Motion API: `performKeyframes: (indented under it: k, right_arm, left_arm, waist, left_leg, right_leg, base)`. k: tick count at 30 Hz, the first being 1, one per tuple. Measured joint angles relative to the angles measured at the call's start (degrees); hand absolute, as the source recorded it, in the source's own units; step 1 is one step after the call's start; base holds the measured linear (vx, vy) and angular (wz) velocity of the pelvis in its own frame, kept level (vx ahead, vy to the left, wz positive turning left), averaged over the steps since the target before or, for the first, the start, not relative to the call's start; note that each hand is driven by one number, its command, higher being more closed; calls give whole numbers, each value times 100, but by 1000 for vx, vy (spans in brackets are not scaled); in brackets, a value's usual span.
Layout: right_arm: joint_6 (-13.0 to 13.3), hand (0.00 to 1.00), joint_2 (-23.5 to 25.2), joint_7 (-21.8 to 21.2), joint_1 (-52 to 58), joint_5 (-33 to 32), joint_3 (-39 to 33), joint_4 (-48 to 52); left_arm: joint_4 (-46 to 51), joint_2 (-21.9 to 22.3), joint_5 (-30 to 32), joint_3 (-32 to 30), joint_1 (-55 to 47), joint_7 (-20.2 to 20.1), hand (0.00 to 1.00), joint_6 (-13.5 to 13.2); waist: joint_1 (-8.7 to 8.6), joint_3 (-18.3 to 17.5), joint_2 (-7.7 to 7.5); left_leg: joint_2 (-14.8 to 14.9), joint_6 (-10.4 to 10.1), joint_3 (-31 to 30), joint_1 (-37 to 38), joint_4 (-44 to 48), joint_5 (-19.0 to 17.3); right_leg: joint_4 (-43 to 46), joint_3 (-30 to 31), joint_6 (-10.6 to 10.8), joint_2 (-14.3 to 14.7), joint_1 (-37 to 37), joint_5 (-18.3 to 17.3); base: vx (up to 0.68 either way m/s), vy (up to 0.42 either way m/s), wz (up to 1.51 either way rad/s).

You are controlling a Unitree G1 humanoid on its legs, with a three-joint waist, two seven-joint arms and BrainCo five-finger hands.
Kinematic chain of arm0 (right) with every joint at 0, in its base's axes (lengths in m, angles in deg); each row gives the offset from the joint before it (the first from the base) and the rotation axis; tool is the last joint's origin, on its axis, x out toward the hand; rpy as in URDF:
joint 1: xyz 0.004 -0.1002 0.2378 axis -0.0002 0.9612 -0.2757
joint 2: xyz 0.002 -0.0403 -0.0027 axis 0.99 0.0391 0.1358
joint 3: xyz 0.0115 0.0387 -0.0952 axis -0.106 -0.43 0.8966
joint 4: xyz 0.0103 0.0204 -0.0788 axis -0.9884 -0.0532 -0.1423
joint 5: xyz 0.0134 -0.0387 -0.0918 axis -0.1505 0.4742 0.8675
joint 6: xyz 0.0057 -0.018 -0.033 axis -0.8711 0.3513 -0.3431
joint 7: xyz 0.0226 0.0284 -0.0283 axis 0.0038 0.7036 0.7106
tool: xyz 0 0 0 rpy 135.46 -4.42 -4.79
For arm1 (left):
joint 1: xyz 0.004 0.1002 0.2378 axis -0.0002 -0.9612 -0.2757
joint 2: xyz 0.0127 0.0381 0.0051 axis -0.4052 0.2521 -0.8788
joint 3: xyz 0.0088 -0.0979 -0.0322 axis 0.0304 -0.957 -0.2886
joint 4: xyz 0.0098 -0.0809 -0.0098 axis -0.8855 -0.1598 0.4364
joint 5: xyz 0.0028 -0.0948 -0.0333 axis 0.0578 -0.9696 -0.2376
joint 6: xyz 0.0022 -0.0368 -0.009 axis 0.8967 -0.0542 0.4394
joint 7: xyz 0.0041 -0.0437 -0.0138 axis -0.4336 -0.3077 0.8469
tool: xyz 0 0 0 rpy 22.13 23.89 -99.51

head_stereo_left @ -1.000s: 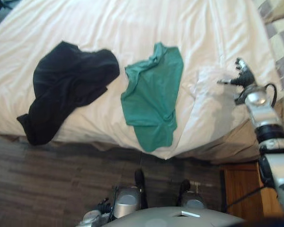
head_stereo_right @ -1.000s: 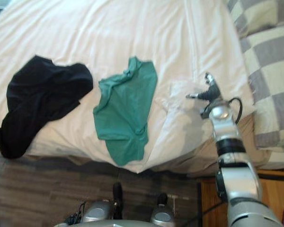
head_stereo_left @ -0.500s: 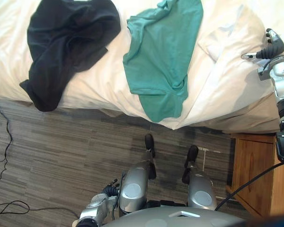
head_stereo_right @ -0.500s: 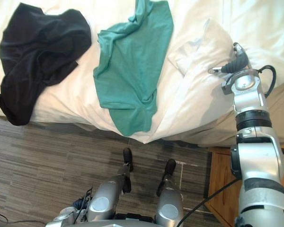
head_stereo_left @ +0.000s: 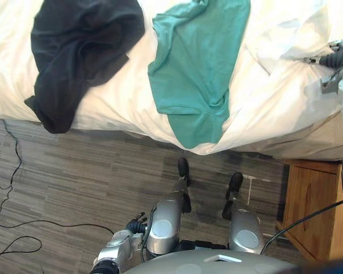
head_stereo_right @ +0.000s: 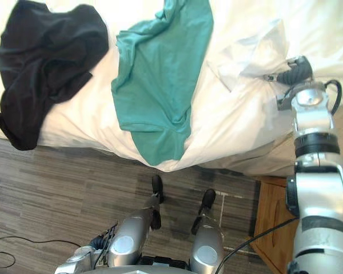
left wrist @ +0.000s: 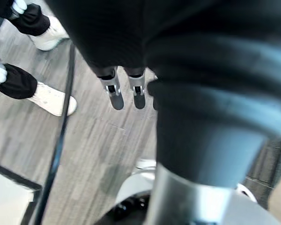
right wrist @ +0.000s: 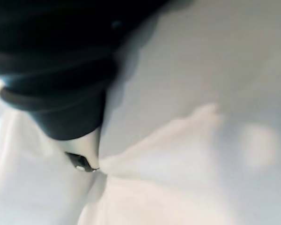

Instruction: Tidy the bed and pick cloth on bed and put in laundry

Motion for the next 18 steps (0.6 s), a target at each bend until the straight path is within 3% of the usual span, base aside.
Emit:
performKeyframes:
  k: [3,5,6,7,10,14,18]
  right_arm:
    - [142,100,584,221,1328,-224,-654,1364]
    - [162,100,1129,376,2288,-270,-822,2014]
    - [224,0,1530,487,2997,-254,-909,2363]
    - [353,0,1846,576,3674,-242,-913,2586]
    - [718,0,2487,624,4779,-12,-913,2781]
    - [867,0,3153,605,5065,1,-871,2216]
    - [960,0,3410,621,5059,-30,-894,1461]
  left_arm:
    - [-1,41,13,-168,-174,20,0,-4]
    - [-25,28,99,-287,-315,48,0,-8]
    - [-40,32,201,-321,-444,129,0,-19]
    - [-129,34,249,-328,-560,180,0,-53]
    - [-437,48,366,-330,-712,316,0,-82]
    - [-652,81,467,-326,-707,399,0,-80]
    - [-722,78,469,-329,-696,392,0,-79]
  waist:
    - [-177,-108,-149]
    - [-291,-260,-336]
    - [-328,-492,-461]
    - [-381,-734,-549]
    - [-500,-1277,-627]
    - [-566,-1535,-623]
    - [-545,-1561,-648]
  left_leg:
    - [37,-80,118,88,2,-64]
    - [78,-90,212,238,3,-114]
    - [100,-146,288,344,1,-176]
    - [117,-128,365,482,-20,-237]
    - [146,-148,559,818,-28,-416]
    - [195,-233,638,1183,-29,-582]
    - [216,-265,762,1382,-30,-677]
  right_leg:
    - [-18,83,36,35,32,-69]
    - [-100,164,50,72,161,-75]
    - [-140,221,45,82,238,-82]
    - [-187,294,43,107,351,-108]
    - [-199,454,70,159,576,-229]
    - [-234,482,52,209,894,-349]
    - [-303,565,14,248,1067,-372]
  base:
    - [9,-40,-22]
    - [67,-58,-30]
    - [126,-69,-35]
    - [122,-58,-38]
    - [137,-54,-39]
    - [93,-35,-11]
    - [89,-27,-15]
